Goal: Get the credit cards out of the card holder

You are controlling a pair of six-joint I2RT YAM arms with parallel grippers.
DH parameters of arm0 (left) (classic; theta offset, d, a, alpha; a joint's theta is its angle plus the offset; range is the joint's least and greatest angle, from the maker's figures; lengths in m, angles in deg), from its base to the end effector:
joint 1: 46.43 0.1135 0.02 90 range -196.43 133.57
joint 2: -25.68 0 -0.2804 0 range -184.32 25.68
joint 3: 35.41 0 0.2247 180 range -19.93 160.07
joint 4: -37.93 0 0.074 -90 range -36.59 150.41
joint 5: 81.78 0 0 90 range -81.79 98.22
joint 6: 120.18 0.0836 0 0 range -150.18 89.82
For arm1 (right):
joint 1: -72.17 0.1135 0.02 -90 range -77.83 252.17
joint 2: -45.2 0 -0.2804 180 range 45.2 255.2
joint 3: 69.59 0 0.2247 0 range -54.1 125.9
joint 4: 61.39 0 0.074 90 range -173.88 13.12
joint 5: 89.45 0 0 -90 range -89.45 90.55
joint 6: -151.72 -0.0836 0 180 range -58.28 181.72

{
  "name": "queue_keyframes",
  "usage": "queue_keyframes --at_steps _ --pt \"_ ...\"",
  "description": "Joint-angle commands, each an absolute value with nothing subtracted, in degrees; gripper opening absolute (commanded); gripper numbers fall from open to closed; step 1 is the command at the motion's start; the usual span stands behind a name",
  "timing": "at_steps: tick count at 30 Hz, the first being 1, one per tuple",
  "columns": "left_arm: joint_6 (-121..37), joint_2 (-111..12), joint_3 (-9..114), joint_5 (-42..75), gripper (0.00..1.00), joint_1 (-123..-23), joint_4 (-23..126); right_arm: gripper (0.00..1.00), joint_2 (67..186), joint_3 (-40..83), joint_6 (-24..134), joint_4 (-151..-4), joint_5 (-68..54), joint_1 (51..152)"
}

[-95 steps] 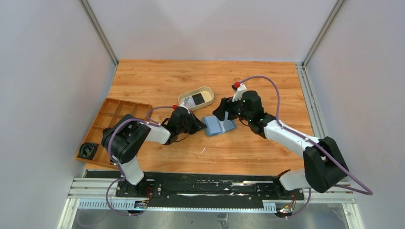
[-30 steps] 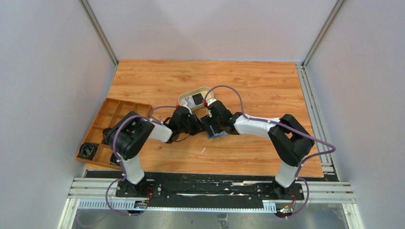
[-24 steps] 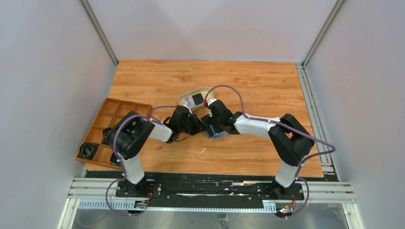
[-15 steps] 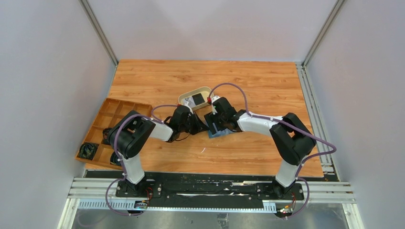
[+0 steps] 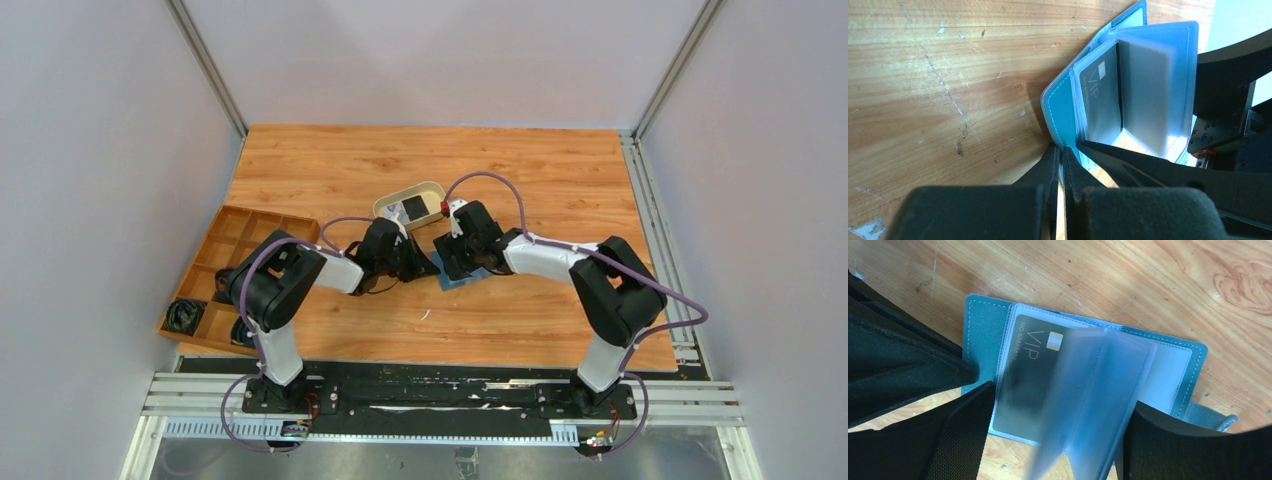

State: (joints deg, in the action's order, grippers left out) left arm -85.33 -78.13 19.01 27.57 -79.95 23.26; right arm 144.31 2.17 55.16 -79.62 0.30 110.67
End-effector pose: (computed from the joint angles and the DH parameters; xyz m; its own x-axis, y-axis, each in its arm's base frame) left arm 0.2839 -0.2213 0.1281 -0.8853 -0.3424 -0.3148 0.0378 0.6217 -0.7824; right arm 0.2927 0.2333 0.1746 -0.6267 -0.3525 -0.6950 -0.5569 0.8264 0.0831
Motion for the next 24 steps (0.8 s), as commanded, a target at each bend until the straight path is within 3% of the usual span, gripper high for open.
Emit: queue_keyframes --at_steps 1,24 --pt "-82.7 -79.7 19.6 30.0 0.00 -79.5 27.3 0.81 143.0 0.6 59.1 -82.4 5.8 108.2" --pt "-81.8 -81.3 20.2 31.3 0.00 -79.4 28.3 0.87 134.3 2.1 60.8 -84.7 7.9 108.1"
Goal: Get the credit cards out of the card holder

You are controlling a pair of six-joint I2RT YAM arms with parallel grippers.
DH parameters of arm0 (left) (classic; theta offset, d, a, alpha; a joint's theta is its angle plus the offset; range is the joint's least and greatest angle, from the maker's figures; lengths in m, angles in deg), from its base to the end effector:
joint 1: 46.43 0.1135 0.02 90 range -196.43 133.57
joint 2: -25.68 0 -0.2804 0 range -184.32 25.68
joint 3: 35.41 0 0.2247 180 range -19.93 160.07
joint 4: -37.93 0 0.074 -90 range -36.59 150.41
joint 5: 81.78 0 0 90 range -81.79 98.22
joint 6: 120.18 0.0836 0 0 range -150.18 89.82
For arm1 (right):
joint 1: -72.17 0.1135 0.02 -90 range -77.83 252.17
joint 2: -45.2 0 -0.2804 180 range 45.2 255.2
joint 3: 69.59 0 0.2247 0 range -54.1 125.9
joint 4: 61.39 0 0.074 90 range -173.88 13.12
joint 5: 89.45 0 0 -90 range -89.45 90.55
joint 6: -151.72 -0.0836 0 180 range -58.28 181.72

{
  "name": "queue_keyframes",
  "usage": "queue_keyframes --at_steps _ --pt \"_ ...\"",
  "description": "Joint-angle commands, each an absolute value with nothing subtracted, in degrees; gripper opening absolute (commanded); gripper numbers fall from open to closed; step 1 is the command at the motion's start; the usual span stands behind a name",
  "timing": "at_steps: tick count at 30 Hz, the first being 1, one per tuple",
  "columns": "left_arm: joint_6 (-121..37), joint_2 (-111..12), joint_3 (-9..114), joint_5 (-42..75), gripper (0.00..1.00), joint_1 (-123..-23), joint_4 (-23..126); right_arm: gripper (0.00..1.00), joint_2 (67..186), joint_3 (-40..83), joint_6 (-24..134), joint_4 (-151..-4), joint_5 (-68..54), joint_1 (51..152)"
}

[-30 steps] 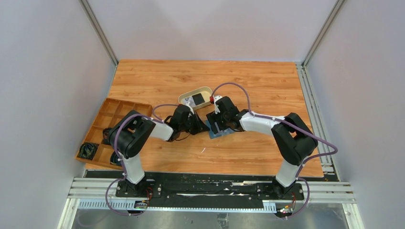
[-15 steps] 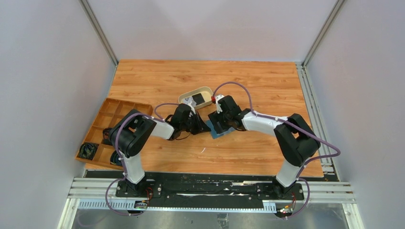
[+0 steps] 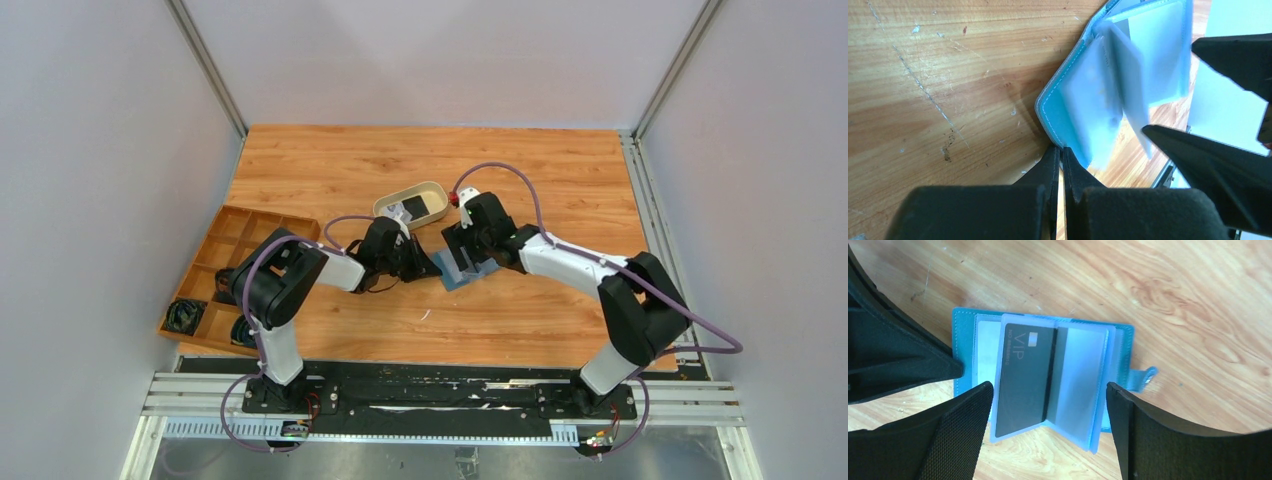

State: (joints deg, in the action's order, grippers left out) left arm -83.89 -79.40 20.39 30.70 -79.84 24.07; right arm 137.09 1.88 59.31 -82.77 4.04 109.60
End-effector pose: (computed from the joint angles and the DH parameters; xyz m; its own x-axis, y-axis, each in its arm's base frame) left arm 0.2852 -0.2264 0.1263 -0.9061 -0.2945 -0.3037 0.0651 0.6122 -0.7880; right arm 0.2867 0.2131 0.2104 -0.5528 -0.3703 -0.7465 -0.5479 0.8365 -0.0092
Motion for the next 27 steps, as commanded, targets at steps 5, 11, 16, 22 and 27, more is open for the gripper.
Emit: queue_keyframes --at_steps 5,11,16,22,27 --pt "-81.7 -81.5 20.0 31.4 0.00 -79.3 28.3 0.87 133.0 1.4 59.8 -84.5 6.3 108.1" --pt "-81.6 -81.6 19.8 31.6 0.00 -79.4 28.3 0.87 133.0 -0.5 58.6 -83.1 5.5 108.1" --pt "-81.6 -81.4 19.8 31.7 0.00 -79.4 28.3 0.87 135.9 -0.9 57.1 -82.1 3.7 108.0" --pt "-81.5 -81.1 19.4 31.6 0.00 -79.4 28.3 0.86 138.6 -0.7 55.3 -80.9 2.4 106.8" --pt "-81.5 -81.2 19.5 31.7 0.00 -79.3 28.3 0.86 141.2 -0.8 54.2 -80.5 1.5 105.4"
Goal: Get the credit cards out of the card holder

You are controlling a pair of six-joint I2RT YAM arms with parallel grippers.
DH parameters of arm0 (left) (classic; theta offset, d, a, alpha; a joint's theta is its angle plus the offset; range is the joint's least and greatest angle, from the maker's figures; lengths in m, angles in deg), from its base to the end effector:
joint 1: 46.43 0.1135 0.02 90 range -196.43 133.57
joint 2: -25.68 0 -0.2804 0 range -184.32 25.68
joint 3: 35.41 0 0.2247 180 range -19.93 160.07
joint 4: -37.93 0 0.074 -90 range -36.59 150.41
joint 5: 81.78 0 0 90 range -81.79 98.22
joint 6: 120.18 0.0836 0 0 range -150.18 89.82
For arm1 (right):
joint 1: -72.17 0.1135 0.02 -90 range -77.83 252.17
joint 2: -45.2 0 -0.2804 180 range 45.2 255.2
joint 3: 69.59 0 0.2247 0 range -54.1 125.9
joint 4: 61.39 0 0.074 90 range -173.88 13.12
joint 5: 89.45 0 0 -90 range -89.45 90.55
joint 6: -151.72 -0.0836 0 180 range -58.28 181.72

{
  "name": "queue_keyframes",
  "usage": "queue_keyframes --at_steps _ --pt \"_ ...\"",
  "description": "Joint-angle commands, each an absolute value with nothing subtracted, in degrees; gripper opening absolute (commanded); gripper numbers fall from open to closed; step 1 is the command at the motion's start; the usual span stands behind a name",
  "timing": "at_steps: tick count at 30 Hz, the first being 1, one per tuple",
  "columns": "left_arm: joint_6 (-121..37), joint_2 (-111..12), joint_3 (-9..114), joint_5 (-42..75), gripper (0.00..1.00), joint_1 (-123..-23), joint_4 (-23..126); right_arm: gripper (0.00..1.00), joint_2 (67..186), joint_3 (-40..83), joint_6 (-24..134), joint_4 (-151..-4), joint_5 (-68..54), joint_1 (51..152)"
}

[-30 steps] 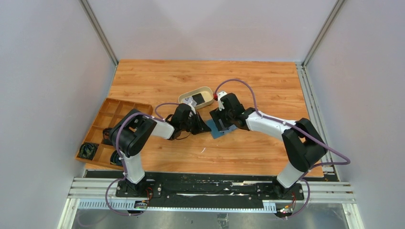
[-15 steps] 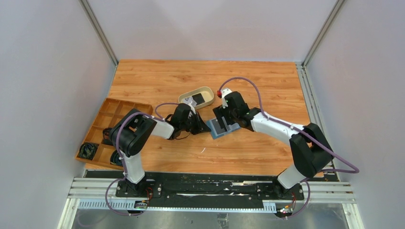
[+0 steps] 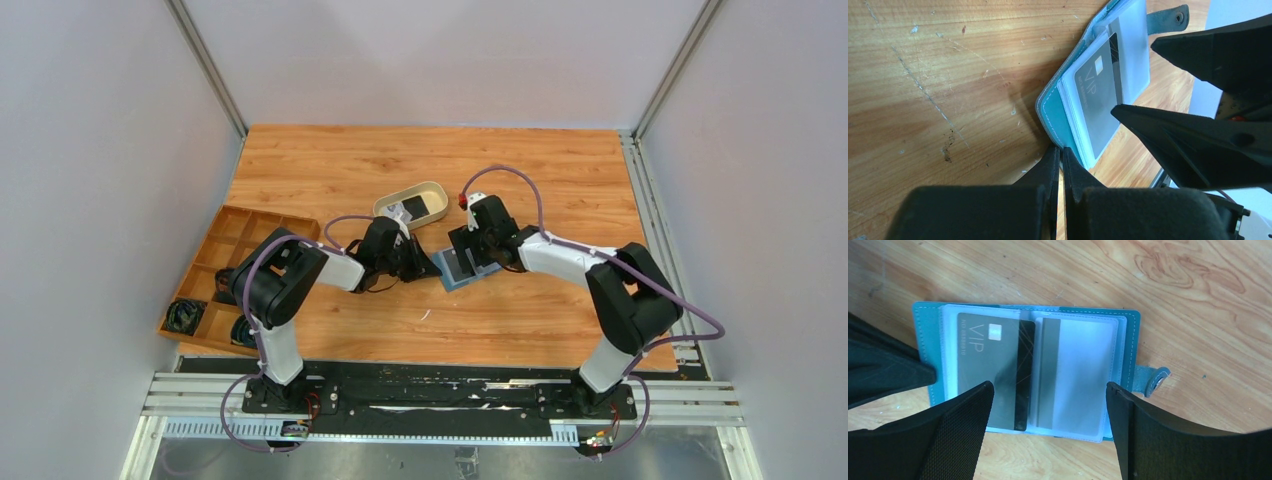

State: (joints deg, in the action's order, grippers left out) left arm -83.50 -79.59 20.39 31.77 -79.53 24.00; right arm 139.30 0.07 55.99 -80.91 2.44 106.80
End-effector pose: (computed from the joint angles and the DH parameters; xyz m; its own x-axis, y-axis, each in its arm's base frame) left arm 0.2854 -0.2259 0.1257 -0.9108 -0.2839 -0.2998 0.0712 0.6072 -0.7913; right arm 0.2962 0.2012 0.1908 -0.6231 -0.3090 -0.7185 -0.4887 0.8711 0.0491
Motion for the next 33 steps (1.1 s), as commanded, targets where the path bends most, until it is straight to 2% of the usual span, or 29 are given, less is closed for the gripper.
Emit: queue_keyframes --at_steps 1,20,33 --pt "-81.5 -81.3 19.5 31.7 0.00 -79.3 28.3 0.86 141.6 -0.9 53.9 -80.3 1.5 105.2" --pt "-81.6 -82.6 20.1 32.0 0.00 -79.3 28.3 0.75 141.7 -3.4 48.0 -73.1 -13.8 105.2" --pt "-81.4 -82.3 19.7 32.0 0.00 -79.3 28.3 0.80 140.6 -5.2 47.8 -73.2 -6.0 103.1"
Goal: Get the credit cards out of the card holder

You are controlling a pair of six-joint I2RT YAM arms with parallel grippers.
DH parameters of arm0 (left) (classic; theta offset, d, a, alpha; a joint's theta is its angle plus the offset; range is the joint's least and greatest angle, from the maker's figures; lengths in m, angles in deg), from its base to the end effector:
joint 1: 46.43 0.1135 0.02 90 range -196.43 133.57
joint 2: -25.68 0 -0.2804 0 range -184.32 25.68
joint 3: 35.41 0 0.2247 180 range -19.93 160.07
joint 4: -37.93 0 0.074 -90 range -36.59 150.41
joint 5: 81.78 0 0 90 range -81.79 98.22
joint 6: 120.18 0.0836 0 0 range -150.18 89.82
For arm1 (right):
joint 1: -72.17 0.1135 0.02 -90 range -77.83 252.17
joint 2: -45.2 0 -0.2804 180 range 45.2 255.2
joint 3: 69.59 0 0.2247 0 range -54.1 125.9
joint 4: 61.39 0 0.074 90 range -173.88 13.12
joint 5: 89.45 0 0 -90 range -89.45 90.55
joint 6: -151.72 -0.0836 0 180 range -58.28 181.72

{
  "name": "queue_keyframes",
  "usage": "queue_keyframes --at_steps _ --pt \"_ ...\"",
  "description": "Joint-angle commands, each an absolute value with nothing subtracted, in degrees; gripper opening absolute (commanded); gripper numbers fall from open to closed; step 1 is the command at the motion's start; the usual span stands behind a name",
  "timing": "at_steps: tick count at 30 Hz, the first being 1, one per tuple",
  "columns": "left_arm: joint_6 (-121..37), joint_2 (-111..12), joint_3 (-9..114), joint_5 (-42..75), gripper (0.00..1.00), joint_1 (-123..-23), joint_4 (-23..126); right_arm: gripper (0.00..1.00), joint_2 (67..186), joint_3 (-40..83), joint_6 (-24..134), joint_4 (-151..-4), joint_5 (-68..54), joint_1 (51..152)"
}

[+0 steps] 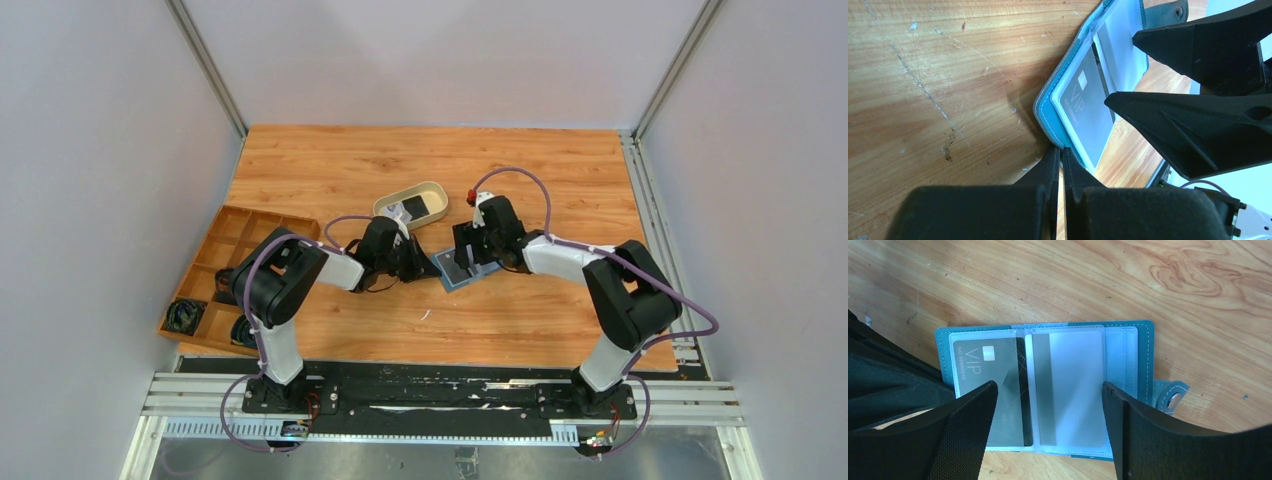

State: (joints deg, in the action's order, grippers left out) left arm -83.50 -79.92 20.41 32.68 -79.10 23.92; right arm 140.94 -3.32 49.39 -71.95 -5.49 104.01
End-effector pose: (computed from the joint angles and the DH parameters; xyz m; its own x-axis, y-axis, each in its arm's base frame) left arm 0.2863 -0.2247 0.1243 -0.9148 -0.2806 -0.2906 0.0678 0.6024 -0.7953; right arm 0.3046 0.1995 0.1809 -0.6604 -0.1602 -0.7336 -0.4627 0.8563 0.2296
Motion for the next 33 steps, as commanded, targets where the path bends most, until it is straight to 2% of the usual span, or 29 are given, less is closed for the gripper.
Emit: queue_keyframes --at_steps 1,17,33 --pt "-81.4 -82.3 19.7 32.1 0.00 -79.3 28.3 0.80 140.5 -5.4 47.9 -73.1 -5.7 102.9" --pt "-81.5 -82.2 20.1 32.3 0.00 -79.2 28.3 0.80 139.9 -8.4 46.4 -71.3 -4.5 100.3" --pt "-81.4 -82.3 20.5 32.3 0.00 -79.3 28.6 0.77 139.7 -13.3 41.5 -63.0 -22.3 98.0"
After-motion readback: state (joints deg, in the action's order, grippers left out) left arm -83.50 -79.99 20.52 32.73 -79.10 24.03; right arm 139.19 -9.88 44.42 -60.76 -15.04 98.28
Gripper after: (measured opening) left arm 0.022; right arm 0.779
